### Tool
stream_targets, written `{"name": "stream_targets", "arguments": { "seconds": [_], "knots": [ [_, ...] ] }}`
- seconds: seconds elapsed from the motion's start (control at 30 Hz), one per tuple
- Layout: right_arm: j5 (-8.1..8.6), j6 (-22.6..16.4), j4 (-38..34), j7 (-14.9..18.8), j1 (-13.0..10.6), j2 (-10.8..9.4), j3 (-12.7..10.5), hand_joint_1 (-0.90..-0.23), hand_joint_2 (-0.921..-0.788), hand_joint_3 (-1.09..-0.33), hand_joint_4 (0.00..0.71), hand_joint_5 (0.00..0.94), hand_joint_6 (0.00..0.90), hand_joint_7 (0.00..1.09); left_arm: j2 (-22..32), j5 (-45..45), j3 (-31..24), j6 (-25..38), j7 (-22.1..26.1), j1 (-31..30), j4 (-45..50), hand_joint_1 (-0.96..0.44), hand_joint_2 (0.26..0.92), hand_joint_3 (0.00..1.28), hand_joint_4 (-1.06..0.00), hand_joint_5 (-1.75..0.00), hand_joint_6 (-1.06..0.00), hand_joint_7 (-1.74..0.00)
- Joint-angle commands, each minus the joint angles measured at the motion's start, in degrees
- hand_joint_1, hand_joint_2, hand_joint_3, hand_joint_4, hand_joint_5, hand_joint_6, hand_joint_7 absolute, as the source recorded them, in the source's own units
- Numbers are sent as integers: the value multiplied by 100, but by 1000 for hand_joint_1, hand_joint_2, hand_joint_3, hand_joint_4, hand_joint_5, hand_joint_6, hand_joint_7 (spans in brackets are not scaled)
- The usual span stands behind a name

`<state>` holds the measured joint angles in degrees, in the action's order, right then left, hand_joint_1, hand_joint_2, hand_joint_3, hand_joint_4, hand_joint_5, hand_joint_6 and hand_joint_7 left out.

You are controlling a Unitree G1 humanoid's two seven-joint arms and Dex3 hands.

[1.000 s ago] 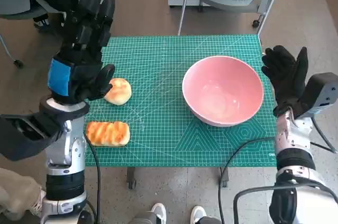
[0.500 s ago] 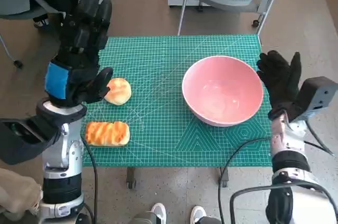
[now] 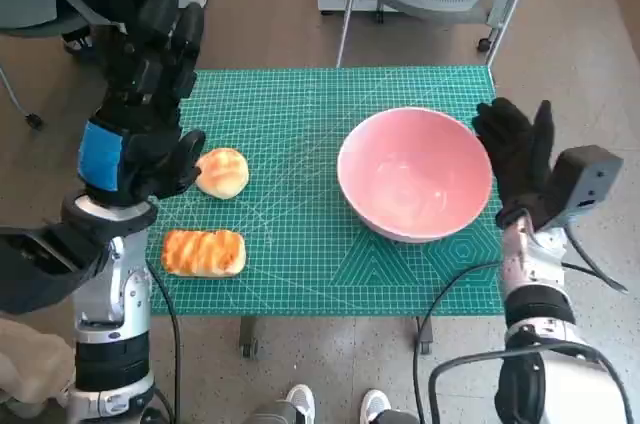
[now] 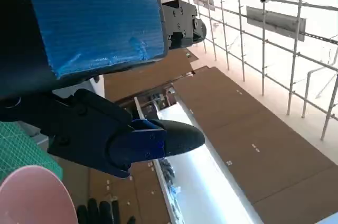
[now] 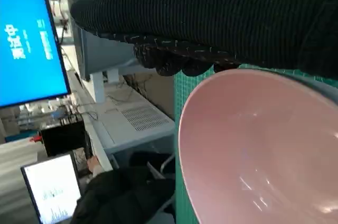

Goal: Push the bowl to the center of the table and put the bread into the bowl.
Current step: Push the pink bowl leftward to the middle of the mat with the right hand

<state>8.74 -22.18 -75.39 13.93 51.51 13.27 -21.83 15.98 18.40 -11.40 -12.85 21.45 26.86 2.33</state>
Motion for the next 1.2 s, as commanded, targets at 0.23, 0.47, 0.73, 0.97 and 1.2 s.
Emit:
{"name": "stream_targets", "arguments": {
  "seconds": [0.23,0.47,0.73,0.97,1.2],
  "knots": [
    [-14,-13,-74,148,-27,-270,11,-659,-921,-886,510,3,667,136,110,62,-110,165,-28,-137,298,-548,921,506,1,1,1,-230],
    [-28,-24,-74,182,58,-388,31,-662,-921,-890,497,0,658,130,136,93,-180,191,-13,-209,328,-553,921,499,1,1,1,-260],
    [36,10,-66,163,180,-590,-13,-659,-921,-893,494,0,660,132,163,63,-233,163,-28,-324,407,-556,921,490,1,1,1,-268],
    [62,22,-59,199,268,-748,-45,-653,-921,-897,499,3,662,137,214,19,-305,121,-47,-433,439,-574,921,478,1,1,1,-271],
    [6,51,-62,150,378,-904,4,-649,-921,-905,504,5,636,131,243,42,-430,113,-70,-560,456,-593,921,450,-9,-5,1,-274]
  ]
}}
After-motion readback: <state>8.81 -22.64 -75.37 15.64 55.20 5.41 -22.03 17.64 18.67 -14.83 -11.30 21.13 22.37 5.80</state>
